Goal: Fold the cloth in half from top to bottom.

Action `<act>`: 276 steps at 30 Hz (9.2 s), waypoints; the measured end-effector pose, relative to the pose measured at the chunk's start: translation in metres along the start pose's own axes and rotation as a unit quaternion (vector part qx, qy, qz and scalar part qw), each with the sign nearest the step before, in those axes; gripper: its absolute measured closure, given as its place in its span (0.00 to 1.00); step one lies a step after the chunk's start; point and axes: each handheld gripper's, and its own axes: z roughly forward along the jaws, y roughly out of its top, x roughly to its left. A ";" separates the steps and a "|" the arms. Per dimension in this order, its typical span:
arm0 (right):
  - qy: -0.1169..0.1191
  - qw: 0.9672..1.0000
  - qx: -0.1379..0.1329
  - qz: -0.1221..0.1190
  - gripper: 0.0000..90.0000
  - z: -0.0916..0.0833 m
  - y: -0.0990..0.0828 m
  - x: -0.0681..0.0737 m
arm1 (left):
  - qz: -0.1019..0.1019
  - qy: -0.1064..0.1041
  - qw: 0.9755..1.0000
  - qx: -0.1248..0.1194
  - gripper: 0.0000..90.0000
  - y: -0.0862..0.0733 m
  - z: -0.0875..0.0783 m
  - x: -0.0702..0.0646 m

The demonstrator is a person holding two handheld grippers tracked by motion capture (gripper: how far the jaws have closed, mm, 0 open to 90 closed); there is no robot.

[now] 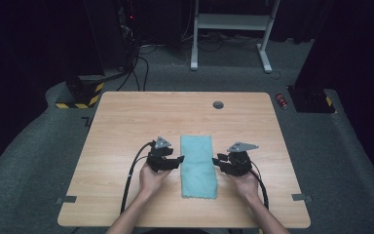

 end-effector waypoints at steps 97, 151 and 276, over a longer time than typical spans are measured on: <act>-0.051 0.997 0.009 0.058 1.00 0.068 0.072 -0.055 | -0.031 -0.001 1.000 -0.005 1.00 0.064 0.051 0.047; -0.015 0.999 -0.031 -0.007 1.00 0.017 0.033 -0.012 | 0.050 -0.066 0.996 -0.022 1.00 0.031 0.003 0.011; 0.044 0.998 -0.004 -0.045 0.91 -0.015 -0.034 0.035 | 0.086 -0.079 0.993 0.013 0.67 -0.030 -0.021 -0.038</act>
